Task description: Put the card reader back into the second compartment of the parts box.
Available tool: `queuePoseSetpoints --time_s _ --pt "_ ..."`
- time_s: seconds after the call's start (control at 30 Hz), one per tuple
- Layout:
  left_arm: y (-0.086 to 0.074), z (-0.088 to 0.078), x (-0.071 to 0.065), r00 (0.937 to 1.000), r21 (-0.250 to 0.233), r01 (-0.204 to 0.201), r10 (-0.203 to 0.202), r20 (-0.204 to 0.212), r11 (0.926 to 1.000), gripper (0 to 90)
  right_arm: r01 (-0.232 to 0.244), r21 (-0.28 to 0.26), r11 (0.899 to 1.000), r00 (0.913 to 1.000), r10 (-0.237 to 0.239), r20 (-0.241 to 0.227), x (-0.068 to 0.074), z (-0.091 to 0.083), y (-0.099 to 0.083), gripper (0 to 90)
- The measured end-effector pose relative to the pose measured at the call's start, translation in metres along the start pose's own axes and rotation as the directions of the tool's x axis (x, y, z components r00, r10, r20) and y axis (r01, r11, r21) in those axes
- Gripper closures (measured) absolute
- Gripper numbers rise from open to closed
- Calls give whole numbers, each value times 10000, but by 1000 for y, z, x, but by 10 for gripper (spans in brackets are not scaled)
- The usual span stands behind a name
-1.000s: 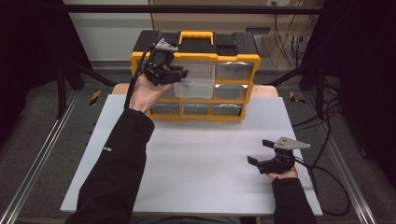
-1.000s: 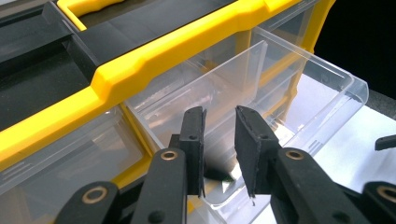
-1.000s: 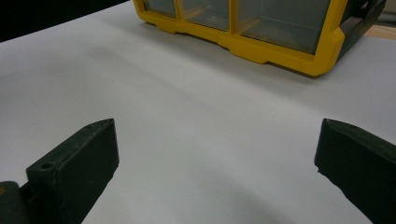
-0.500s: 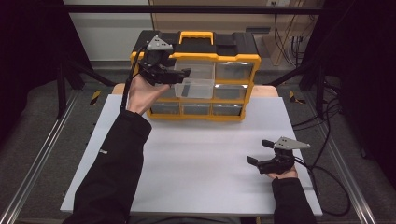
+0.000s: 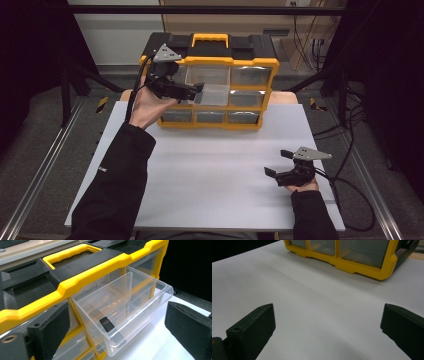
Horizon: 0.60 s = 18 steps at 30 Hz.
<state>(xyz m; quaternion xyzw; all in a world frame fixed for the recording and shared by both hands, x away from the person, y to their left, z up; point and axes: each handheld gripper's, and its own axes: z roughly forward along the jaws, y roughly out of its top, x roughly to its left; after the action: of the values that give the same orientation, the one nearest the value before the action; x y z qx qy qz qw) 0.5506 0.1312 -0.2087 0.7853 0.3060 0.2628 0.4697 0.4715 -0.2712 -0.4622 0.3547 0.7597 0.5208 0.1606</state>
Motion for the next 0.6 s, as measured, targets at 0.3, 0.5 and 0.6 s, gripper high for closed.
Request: queuePoseSetpoints --time_s 0.3,0.5,0.6 --pt "-7 -11 -5 9999 -150 -121 123 101 9998 19 -2 14 10000 10000 2 -9 0 0 0 4" --pt "-15 -16 -8 9992 -289 -202 211 334 9994 19 9 24 10000 10000 -8 -17 0 0 0 4" --pt "-18 -18 -10 9990 -338 -264 277 362 9991 19 8 38 10000 10000 -8 -12 0 0 0 4"
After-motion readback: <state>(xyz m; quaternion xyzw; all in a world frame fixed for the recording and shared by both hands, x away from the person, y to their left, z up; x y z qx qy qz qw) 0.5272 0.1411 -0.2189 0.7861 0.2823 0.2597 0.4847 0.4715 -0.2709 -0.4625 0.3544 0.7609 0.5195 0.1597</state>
